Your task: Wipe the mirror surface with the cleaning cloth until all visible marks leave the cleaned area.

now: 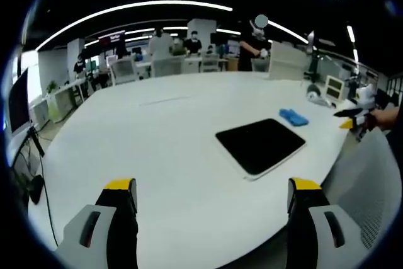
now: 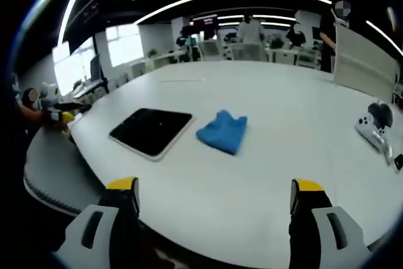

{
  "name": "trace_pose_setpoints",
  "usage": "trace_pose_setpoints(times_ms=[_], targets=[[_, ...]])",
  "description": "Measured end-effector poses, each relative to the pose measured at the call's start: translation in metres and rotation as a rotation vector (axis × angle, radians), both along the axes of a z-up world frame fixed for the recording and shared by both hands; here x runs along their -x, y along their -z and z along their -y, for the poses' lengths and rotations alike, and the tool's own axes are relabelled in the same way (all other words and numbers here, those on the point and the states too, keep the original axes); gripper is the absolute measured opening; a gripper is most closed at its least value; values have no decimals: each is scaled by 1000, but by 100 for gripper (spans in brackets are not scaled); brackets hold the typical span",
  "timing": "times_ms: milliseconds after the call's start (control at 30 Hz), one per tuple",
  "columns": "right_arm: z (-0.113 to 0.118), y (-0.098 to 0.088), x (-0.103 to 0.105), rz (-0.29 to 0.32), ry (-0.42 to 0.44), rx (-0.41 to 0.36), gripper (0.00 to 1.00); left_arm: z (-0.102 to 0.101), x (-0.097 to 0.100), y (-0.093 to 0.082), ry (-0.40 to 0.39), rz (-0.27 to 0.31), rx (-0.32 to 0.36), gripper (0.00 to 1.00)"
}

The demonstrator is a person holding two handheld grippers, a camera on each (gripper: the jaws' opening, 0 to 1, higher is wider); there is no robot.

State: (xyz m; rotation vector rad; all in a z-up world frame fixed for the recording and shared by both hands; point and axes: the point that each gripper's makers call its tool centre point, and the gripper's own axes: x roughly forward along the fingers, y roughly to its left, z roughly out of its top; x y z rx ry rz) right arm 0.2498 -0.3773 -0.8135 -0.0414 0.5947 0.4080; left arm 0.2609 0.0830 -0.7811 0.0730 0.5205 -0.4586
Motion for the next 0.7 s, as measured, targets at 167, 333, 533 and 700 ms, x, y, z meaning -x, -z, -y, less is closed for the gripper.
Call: trace_pose_setpoints(times_ms=[167, 333, 533, 700], targets=[[1, -7, -4, 18, 5, -6, 99, 4, 0, -3, 17, 17, 5, 99], [1, -7, -4, 26, -6, -3, 98, 6, 0, -2, 31, 21, 0, 99], [6, -5, -6, 15, 8, 0, 98, 6, 1, -3, 23, 17, 7, 99], [8, -6, -7, 16, 12, 7, 98, 5, -1, -1, 21, 21, -5, 99]])
